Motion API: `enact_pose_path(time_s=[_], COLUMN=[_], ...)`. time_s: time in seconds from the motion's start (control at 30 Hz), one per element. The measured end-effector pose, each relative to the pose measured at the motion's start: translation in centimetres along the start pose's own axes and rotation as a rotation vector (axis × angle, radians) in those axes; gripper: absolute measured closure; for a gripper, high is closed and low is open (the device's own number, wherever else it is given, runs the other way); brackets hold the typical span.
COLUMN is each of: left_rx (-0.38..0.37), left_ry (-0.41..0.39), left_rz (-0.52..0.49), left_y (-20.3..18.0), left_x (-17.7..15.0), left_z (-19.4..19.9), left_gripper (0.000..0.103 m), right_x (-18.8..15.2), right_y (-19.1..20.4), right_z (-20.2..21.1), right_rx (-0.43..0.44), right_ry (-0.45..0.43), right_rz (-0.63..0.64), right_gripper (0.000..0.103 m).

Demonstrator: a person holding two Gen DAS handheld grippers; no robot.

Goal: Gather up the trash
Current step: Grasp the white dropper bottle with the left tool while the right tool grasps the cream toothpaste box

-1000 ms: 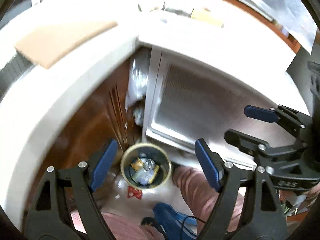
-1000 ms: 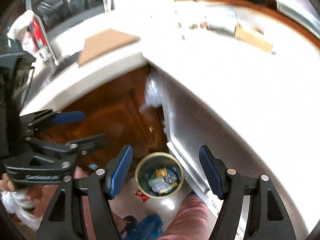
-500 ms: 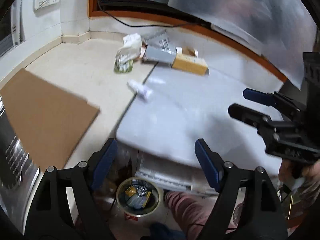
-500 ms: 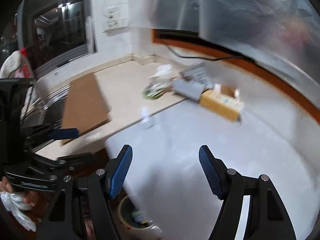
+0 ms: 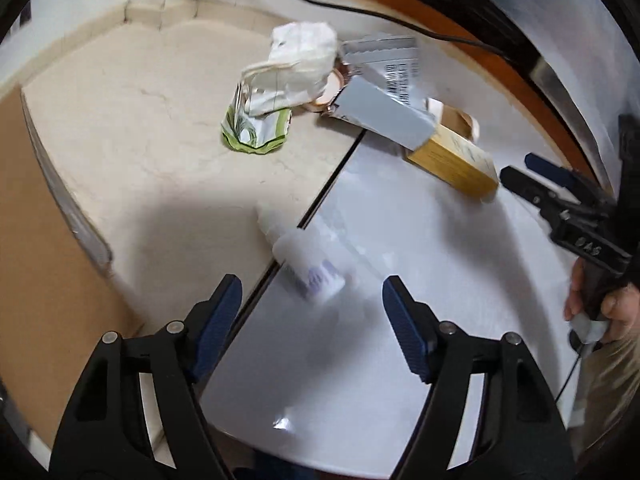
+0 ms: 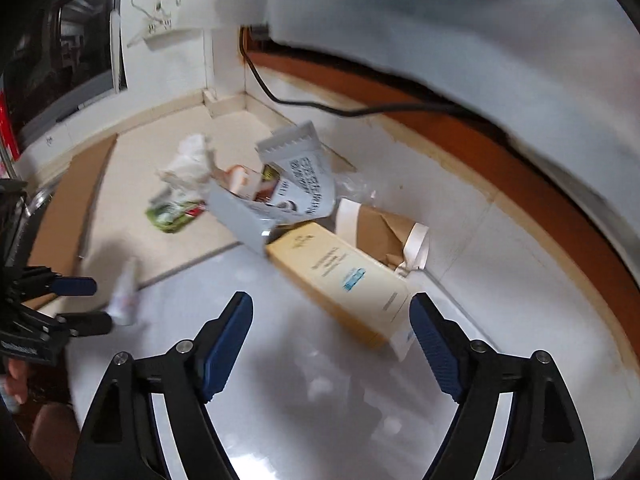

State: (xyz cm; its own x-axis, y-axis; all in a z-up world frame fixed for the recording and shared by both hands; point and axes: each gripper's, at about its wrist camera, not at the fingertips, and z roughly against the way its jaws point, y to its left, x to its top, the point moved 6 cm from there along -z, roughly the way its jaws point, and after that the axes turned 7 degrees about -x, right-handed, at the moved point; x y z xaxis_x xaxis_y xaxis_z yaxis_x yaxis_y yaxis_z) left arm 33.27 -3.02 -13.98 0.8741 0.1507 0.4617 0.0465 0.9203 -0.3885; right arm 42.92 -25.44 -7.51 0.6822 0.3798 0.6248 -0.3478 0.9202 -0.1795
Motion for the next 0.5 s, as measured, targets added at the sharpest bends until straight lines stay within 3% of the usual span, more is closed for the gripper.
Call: enact_pose_path(time_s=[0.2,0.43,0.5], left_rx=[-0.01,0.019,0.028], left_ry=[0.005,0.032,0.033], left_rz=[0.015,-0.012,-0.017], left_y=[-0.4,-1.1,-1.2], left_x=[0.5,1.0,1.1], left_z=[-1.8,-3.2,-3.3], left_gripper=[0.038,0.06,0.062], right_x=[0.7,0.4,0.0], right_y=[0.2,0.4,0.4], right_z=[-3.2,-7.7,-8.5], right_rx=[0.014,-0.035,-0.039], right_ry=[-0.016,0.084,0.114], right_rz=[0.128,0.25,0.261], right_gripper=[0.021,0.021,0.023])
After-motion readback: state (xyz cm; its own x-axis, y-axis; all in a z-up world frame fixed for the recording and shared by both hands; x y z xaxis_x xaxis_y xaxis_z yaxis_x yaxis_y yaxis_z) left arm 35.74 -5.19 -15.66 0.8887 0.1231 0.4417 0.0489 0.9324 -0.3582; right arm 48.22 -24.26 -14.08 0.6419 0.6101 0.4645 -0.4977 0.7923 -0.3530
